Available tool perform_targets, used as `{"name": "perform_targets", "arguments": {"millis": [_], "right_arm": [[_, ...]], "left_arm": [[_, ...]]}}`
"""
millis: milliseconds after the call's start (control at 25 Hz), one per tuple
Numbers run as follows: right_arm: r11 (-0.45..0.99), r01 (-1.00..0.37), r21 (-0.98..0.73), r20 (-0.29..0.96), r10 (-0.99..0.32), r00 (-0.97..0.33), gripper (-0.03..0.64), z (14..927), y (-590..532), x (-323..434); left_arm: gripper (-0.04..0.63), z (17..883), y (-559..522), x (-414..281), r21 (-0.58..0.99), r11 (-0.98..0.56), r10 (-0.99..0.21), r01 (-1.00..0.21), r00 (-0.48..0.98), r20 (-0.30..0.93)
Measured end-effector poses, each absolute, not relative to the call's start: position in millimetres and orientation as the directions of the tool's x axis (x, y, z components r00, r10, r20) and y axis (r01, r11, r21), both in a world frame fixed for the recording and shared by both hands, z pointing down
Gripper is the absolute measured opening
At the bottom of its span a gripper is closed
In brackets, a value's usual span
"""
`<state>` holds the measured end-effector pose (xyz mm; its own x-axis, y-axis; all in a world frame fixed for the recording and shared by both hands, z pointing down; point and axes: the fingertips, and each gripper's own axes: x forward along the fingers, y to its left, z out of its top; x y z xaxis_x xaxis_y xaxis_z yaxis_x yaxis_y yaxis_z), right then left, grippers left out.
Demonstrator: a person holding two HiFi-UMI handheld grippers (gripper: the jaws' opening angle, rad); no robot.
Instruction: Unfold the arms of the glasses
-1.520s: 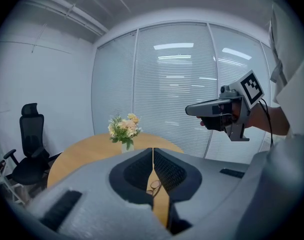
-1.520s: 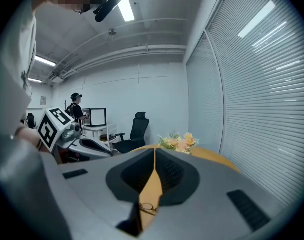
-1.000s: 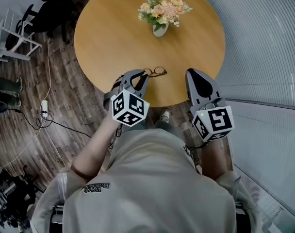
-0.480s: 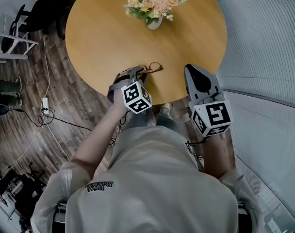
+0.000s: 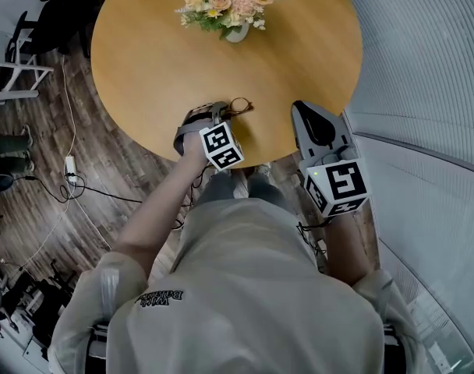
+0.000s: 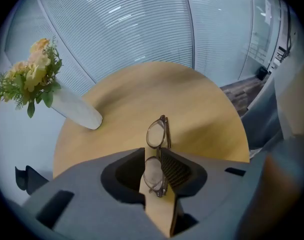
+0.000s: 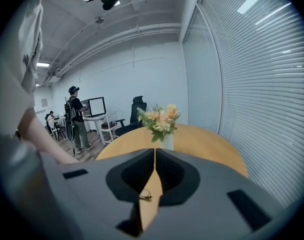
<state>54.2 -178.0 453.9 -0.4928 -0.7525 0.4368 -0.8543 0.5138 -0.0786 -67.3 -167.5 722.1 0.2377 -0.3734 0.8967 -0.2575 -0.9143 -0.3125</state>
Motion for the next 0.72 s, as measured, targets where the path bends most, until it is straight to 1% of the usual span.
{"name": "perform_targets", "arguments": {"millis": [200, 320, 440, 560, 720], "right_arm": [[0.516, -0.853, -0.08, 0.44, -0.749, -0.494, 0.032, 456.2, -186.0, 60.3], [0.513, -0.854, -0.083, 0.442, -0.749, -0.493, 0.032, 459.4, -190.5, 64.8], [0.513, -0.854, -0.087, 0.446, -0.746, -0.494, 0.032, 462.3, -192.7, 67.9], [0.512, -0.854, -0.09, 0.449, -0.745, -0.493, 0.032, 464.7, -193.4, 69.4], [0.511, -0.855, -0.088, 0.445, -0.748, -0.493, 0.032, 461.9, -193.9, 71.4]], "left_arm": [[0.103, 736.2, -168.8, -69.5, -0.33, -0.921, -0.367, -0.206, 0.176, 0.914], [0.091, 744.0, -167.8, -70.7, -0.319, -0.927, -0.351, -0.199, 0.156, 0.923], [0.079, 743.5, -171.4, -69.5, -0.329, -0.923, -0.361, -0.199, 0.153, 0.92], [0.059, 738.5, -177.6, -66.2, -0.337, -0.914, -0.378, -0.226, 0.175, 0.909], [0.038, 711.7, -183.5, -51.1, -0.3, -0.905, -0.382, -0.3, 0.267, 0.885]]}}
